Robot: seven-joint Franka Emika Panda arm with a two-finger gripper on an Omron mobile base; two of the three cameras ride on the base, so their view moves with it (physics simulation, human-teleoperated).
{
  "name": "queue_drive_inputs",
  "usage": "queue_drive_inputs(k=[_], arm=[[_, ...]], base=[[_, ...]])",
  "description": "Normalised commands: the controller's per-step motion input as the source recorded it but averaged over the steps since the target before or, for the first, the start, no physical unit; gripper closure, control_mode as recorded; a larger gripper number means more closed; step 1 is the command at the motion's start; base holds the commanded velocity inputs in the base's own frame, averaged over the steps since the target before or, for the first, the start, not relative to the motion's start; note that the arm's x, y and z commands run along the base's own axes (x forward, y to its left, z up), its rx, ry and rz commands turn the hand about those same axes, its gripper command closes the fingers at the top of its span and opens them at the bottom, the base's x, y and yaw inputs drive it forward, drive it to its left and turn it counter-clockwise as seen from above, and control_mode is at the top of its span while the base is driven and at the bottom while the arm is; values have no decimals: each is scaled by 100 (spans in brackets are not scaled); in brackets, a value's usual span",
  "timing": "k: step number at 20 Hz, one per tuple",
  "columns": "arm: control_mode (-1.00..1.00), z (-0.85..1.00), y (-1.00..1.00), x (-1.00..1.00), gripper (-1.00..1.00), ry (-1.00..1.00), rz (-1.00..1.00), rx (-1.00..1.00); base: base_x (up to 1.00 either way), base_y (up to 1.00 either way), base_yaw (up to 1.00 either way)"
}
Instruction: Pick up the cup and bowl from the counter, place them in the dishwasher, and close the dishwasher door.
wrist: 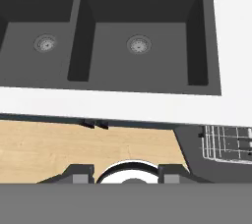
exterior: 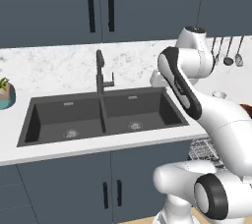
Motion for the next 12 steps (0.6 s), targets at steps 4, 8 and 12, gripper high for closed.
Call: queue_drive_inputs(k=[4, 8, 12], arm=[[100, 0, 0, 0, -100, 0, 0, 0], [100, 0, 0, 0, -100, 0, 0, 0], [100, 0, 0, 0, -100, 0, 0, 0]], base=[[-4, 0, 0], [-6, 0, -16], [-1, 17, -55]])
